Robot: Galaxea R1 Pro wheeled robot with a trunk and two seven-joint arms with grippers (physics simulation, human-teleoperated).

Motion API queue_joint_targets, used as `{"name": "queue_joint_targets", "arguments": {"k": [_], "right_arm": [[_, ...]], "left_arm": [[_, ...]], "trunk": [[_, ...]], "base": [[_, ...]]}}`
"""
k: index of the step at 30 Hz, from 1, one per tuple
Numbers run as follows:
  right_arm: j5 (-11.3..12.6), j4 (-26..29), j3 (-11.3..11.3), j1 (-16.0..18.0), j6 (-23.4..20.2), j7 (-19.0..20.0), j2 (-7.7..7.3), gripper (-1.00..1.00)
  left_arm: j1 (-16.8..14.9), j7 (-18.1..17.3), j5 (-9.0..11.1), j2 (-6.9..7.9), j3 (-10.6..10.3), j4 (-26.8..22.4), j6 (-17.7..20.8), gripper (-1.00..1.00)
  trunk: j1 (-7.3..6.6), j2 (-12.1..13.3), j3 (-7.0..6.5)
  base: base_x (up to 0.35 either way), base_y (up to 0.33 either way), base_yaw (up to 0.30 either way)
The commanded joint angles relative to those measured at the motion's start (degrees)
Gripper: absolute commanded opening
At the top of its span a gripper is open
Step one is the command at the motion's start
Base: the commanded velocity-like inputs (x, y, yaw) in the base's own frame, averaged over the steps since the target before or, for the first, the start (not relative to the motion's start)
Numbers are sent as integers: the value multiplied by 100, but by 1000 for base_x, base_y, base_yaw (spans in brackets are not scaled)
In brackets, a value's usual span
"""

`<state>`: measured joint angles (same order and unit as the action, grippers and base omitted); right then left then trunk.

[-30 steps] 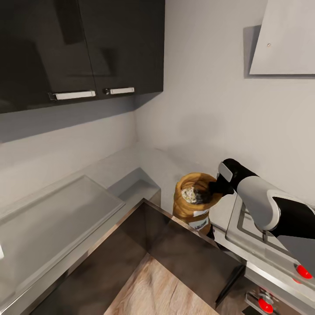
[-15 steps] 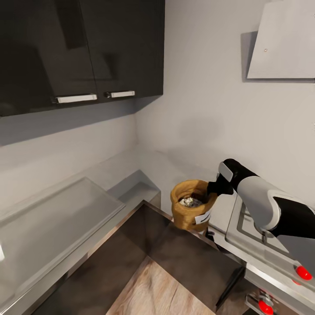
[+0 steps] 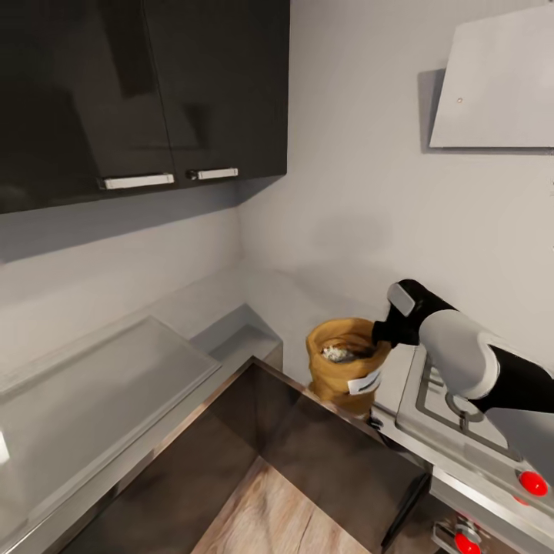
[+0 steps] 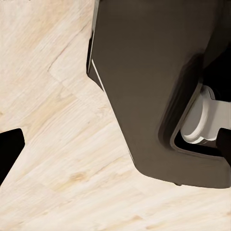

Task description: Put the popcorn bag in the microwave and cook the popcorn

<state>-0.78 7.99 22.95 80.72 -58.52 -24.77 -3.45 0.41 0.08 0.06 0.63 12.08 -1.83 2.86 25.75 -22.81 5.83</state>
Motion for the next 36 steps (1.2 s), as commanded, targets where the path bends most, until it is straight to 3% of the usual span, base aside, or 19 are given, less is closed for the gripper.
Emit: {"name": "queue_joint_targets", "arguments": {"k": [1,4,7,10,14,19,25,36], "right_arm": [[23,32,263,5,-7,-260,2,-100],[31,199,1087,5,21,-1232,2,-100],[64,299,1401,5,47,-2051,2,-100],[68,331,1514,5,56,-2145,2,-100],[65,664,1938,5,60,-2178,2,-100],[66,1085,2052,5,60,-2181,2,-100],[69,1150,2299,5,63,-2181,2,-100],[69,1222,2319,5,382,-2543,2,-100]], "left_arm": [[3,1,1,-1,29,-19,30,100],[3,1,2,-1,30,-19,30,100],[3,1,1,-1,29,-19,30,100],[3,1,1,-1,30,-19,30,100],[3,1,2,-1,26,-19,8,100],[3,1,0,-3,22,-19,33,100],[3,1,-2,-1,22,-19,39,100],[3,1,2,3,39,-19,39,100]], "trunk": [[4,-10,1],[4,-10,-27],[4,-10,-55],[4,-10,-83],[4,-10,-121],[4,-10,-168],[4,-10,-224],[4,-10,-260]], "base": [[0,0,0],[0,0,0],[0,0,0],[0,0,0],[0,0,0],[-19,-1,0],[-269,-52,1],[-320,74,-48]]}}
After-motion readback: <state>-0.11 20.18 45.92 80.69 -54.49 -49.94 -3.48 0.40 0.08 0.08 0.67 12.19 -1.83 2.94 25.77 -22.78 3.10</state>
